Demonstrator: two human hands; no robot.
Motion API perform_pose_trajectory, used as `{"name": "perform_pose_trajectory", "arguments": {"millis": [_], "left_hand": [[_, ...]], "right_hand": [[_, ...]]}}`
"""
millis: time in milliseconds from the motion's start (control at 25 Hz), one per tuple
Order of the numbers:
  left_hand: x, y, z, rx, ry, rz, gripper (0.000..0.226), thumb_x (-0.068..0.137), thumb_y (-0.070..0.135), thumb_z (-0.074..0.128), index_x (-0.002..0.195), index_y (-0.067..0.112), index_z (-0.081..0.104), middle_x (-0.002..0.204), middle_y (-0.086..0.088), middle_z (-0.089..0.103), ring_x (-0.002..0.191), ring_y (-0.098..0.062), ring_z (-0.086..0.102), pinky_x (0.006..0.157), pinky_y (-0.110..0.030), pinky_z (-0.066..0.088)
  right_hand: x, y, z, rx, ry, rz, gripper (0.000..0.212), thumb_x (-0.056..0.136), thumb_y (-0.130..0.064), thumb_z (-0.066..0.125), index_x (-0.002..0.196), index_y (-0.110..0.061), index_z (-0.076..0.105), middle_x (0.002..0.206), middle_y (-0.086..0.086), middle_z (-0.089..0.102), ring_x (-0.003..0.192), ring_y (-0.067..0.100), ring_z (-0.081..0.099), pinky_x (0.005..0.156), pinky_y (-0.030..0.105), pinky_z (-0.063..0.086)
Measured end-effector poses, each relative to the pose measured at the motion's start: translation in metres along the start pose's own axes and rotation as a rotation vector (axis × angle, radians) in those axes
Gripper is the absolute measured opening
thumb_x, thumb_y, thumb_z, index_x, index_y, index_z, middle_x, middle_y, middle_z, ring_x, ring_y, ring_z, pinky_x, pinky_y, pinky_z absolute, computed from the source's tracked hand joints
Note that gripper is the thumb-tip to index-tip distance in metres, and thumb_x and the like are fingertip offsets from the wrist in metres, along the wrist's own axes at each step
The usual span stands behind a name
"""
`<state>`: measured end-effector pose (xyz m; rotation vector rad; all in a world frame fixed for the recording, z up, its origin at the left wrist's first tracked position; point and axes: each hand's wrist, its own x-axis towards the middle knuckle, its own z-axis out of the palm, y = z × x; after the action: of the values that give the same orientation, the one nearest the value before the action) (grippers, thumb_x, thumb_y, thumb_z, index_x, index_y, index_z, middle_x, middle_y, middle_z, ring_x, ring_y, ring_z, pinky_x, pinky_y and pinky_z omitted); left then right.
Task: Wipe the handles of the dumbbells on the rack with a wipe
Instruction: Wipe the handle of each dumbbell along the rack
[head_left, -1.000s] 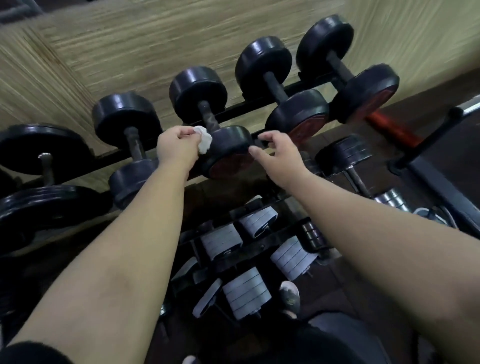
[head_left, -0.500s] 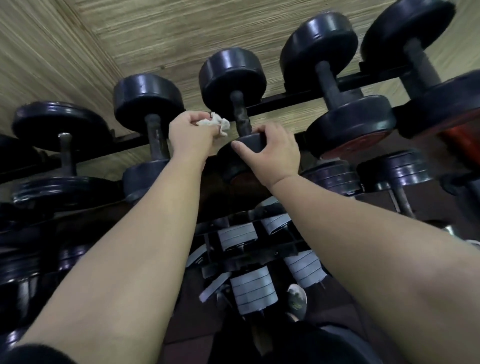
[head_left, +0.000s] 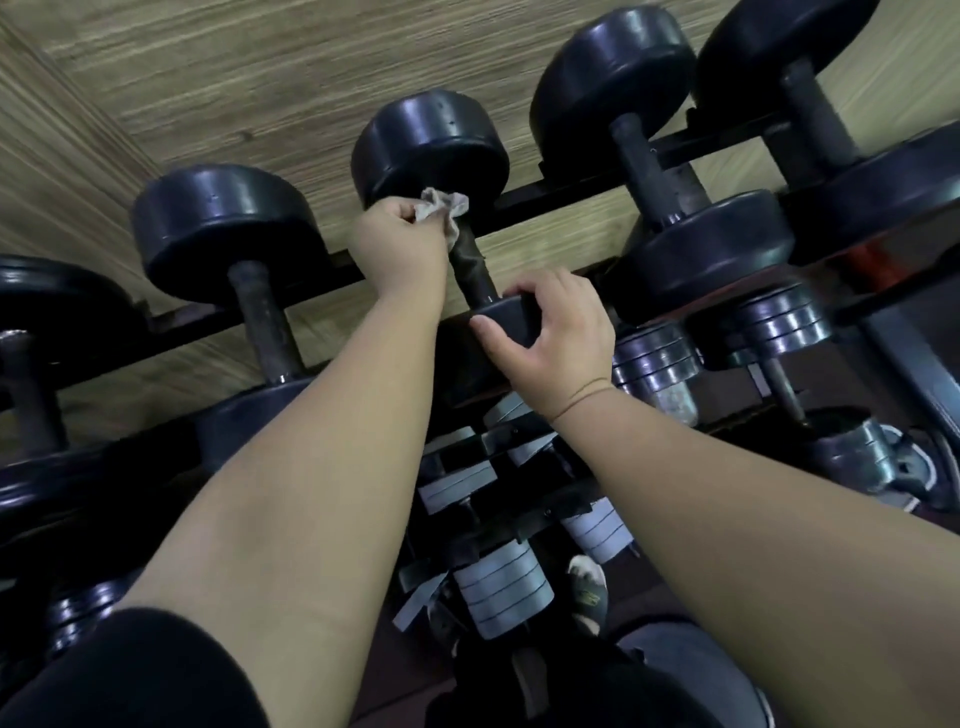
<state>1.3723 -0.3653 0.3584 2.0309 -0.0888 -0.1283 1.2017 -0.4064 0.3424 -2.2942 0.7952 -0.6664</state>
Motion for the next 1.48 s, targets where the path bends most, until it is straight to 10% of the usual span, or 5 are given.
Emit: {"name": "perform_pose_trajectory", "arguments": {"millis": [480, 800, 1080, 1320, 1480], "left_hand": [[0.0, -0.008, -0.012, 0.231, -0.188, 0.19, 0.019, 0.092, 0.024, 0.073, 0.077, 0.012, 0.078, 0.069, -0.001, 0.069, 0.068, -0.018, 0.063, 0.064, -0.027, 0.042], [0.005, -0.005, -0.002, 0.205, -0.126, 0.257, 0.029, 0.096, 0.005, 0.062, 0.117, 0.016, 0.079, 0.118, -0.006, 0.072, 0.108, -0.019, 0.068, 0.086, -0.012, 0.039], [0.0, 0.001, -0.003, 0.26, -0.174, 0.246, 0.025, 0.092, 0.036, 0.074, 0.099, 0.013, 0.081, 0.096, -0.005, 0.076, 0.086, -0.017, 0.068, 0.073, -0.021, 0.042], [-0.01, 0.003, -0.014, 0.213, -0.213, 0.117, 0.012, 0.09, 0.019, 0.076, 0.081, 0.015, 0.082, 0.079, -0.001, 0.077, 0.078, -0.017, 0.073, 0.076, -0.029, 0.059], [-0.023, -0.008, -0.022, 0.164, -0.265, -0.021, 0.022, 0.088, 0.014, 0.079, 0.068, 0.022, 0.077, 0.063, 0.012, 0.067, 0.06, 0.005, 0.064, 0.055, -0.005, 0.044]], "right_hand": [[-0.002, 0.0, 0.002, 0.021, 0.041, 0.035, 0.037, 0.082, -0.057, 0.063, 0.099, -0.023, 0.066, 0.096, -0.012, 0.062, 0.095, 0.013, 0.056, 0.084, 0.029, 0.043], [-0.002, 0.005, 0.003, 0.051, 0.065, 0.018, 0.037, 0.084, -0.053, 0.062, 0.099, -0.019, 0.067, 0.095, -0.008, 0.064, 0.092, 0.016, 0.058, 0.082, 0.036, 0.049], [-0.002, 0.009, 0.003, 0.057, 0.079, -0.03, 0.037, 0.086, -0.051, 0.06, 0.099, -0.017, 0.068, 0.096, -0.006, 0.066, 0.093, 0.015, 0.059, 0.082, 0.034, 0.048], [0.0, 0.014, 0.003, 0.057, 0.078, -0.101, 0.04, 0.086, -0.049, 0.062, 0.1, -0.012, 0.069, 0.099, -0.002, 0.067, 0.096, 0.017, 0.06, 0.085, 0.027, 0.045], [0.001, 0.017, 0.006, 0.046, 0.05, -0.089, 0.045, 0.085, -0.054, 0.062, 0.103, -0.014, 0.07, 0.104, -0.002, 0.068, 0.102, 0.018, 0.061, 0.089, 0.028, 0.046]]}}
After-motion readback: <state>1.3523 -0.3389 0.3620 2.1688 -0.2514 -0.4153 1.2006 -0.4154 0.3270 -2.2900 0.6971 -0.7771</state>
